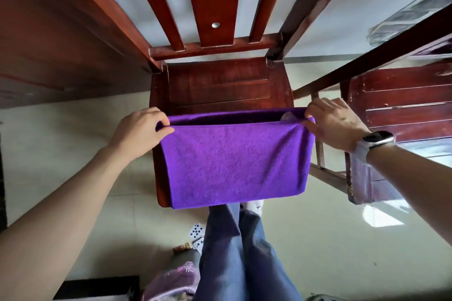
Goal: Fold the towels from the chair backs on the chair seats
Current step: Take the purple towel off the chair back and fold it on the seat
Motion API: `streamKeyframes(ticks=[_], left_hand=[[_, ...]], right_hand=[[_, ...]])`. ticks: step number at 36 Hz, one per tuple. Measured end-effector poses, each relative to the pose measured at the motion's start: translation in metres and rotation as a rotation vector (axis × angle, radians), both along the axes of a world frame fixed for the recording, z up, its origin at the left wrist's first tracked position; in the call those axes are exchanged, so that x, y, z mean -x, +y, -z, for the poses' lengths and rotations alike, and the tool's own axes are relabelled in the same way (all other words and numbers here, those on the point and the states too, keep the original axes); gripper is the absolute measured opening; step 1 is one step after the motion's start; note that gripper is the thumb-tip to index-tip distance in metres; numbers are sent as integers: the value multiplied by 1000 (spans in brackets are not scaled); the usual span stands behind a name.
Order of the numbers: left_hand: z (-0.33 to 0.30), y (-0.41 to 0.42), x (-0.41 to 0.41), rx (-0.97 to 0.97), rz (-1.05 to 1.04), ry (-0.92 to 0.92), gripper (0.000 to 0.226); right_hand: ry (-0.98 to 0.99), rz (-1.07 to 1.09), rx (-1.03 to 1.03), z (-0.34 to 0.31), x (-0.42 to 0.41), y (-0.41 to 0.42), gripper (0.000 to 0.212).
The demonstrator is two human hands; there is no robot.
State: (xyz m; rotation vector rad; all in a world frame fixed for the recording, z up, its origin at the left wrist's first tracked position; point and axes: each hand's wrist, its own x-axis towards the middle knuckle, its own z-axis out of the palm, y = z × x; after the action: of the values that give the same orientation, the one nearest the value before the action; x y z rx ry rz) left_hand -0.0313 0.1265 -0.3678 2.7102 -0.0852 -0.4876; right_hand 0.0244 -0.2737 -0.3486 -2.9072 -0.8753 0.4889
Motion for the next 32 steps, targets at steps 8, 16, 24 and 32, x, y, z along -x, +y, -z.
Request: streamKeyframes(ticks=[8, 16, 24, 32], left_hand=[[-68, -17, 55, -27, 13, -67, 5], [-137, -39, 116, 58, -147, -131, 12], [-185, -42, 130, 86, -240, -261, 13], [-246, -38, 110, 95, -200, -520, 16]], right_hand=[[59, -144, -31, -68, 33, -18, 24], [41, -149, -115, -124, 82, -39, 11], [-33, -17, -252, -185, 98, -42, 15], [-174, 10, -348, -246, 84, -52, 8]])
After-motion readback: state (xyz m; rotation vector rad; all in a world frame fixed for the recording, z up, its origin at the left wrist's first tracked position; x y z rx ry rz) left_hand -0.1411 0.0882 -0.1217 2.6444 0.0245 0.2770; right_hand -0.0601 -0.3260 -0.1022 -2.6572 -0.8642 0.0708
